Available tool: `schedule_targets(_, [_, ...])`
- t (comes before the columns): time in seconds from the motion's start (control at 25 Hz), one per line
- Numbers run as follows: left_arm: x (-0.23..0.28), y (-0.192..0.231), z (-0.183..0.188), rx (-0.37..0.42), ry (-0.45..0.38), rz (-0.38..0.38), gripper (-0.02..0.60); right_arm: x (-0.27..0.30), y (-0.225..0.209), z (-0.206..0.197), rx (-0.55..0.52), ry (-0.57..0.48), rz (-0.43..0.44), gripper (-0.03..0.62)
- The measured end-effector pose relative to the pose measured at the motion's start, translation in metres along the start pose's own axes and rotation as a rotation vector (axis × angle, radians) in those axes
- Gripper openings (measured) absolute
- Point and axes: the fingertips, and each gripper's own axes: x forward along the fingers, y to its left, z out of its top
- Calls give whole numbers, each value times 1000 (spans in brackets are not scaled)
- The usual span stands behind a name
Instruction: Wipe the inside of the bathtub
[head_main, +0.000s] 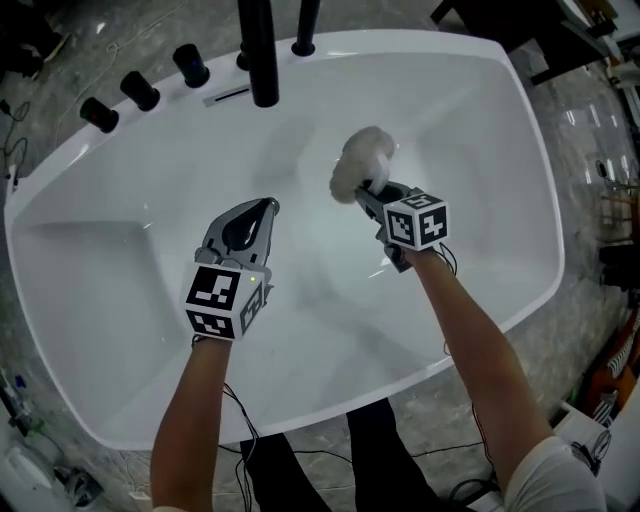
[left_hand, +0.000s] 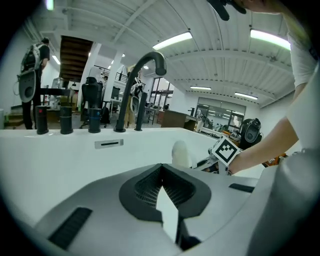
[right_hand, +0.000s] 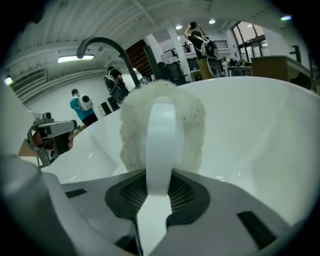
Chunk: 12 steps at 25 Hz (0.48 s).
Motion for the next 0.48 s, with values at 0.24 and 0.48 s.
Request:
schedule_targets(0.24, [-68,-3,16,25,1,5,11,-50,94,31,-23,-72,41,98])
schedule_targets(0.48, [-156,-13,47,-1,-25,41,11,-119,189,42,-29,-101,95,97])
